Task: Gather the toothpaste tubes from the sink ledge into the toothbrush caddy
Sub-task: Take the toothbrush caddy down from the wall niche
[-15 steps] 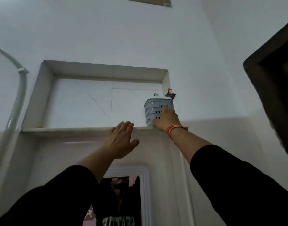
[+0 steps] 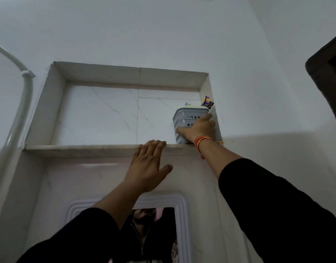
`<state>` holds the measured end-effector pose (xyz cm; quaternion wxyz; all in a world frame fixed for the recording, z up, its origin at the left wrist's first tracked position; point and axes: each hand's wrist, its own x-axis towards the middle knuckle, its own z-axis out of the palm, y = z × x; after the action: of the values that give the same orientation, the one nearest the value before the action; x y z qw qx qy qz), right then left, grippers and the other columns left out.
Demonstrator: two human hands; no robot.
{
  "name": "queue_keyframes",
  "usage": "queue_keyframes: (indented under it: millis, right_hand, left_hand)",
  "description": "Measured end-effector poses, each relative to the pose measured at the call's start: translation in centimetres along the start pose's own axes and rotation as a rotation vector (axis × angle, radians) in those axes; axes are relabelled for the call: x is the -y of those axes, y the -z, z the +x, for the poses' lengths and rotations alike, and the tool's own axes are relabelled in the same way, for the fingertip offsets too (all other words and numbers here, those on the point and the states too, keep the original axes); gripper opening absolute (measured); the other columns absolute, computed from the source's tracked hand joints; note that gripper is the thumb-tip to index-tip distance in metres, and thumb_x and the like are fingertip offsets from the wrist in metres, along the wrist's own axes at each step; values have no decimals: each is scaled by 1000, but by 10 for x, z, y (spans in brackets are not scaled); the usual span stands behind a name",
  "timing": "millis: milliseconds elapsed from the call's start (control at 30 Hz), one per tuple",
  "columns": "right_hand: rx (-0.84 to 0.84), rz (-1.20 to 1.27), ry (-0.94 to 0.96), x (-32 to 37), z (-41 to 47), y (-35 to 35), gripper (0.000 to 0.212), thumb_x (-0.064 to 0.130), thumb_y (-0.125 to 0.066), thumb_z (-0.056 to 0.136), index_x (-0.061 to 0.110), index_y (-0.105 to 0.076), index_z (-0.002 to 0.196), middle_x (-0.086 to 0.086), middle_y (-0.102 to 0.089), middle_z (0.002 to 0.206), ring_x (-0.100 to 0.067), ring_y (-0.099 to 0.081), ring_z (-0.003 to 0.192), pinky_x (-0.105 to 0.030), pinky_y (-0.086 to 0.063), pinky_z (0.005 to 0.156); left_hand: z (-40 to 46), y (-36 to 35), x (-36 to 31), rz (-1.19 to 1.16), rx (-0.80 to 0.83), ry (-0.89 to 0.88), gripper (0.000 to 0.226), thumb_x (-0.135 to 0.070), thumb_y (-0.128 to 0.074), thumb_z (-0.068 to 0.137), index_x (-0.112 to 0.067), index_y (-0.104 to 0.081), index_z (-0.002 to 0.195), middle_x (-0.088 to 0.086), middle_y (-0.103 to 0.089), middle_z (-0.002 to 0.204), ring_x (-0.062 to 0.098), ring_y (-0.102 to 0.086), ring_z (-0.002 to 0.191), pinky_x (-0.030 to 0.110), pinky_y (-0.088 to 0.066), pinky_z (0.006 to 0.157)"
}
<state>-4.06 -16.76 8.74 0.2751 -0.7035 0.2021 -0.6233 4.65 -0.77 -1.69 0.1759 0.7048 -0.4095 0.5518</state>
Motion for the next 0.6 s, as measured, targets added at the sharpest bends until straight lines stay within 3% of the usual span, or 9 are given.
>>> queue_keyframes:
  millis: [100, 233, 367, 500, 600]
  right_hand:
    - [-140, 83, 19, 2, -12, 2, 120, 59, -82, 42, 6, -29, 136, -15, -41, 130, -32, -52, 112, -37, -49, 88]
    - [-226, 242, 92, 10, -36, 24, 116, 54, -85, 43, 9, -30, 134, -11, -39, 126, -31, -51, 112, -31, -42, 75]
    - [-241, 315, 152, 22, -71, 57, 113, 50, -86, 44, 9, -30, 133, -10, -36, 124, -32, -53, 109, -32, -47, 80]
    - [-106, 297, 148, 15, -124, 87, 116, 46, -91, 49, 8, -27, 137, -11, -35, 129, -18, -42, 100, -27, -44, 83]
    - [-17, 308, 134, -9, -174, 95, 119, 44, -94, 46, 9, -28, 138, -9, -36, 129, -11, -33, 99, -22, -38, 79]
  left_hand:
    - [1, 4, 1, -25, 59, 12, 77, -59, -44, 94, -26, -17, 159, -4, -20, 166, 16, -7, 156, 40, -2, 127]
    - [2, 14, -1, -85, 126, 13, 74, -53, -45, 98, -26, -14, 161, -5, -12, 169, 13, 0, 157, 37, 1, 125]
    - [-15, 26, -7, -329, 86, 69, 60, -41, -54, 98, -23, -37, 152, -5, -28, 164, 15, -14, 155, 33, -19, 121]
    - [-56, 30, -19, -388, 127, 103, 47, -36, -58, 97, -23, -51, 141, -4, -51, 146, 22, -53, 125, 32, -40, 104]
    - [-93, 23, -26, -448, 184, 118, 37, -30, -61, 96, -22, -58, 132, -5, -59, 133, 15, -55, 94, 27, -44, 89]
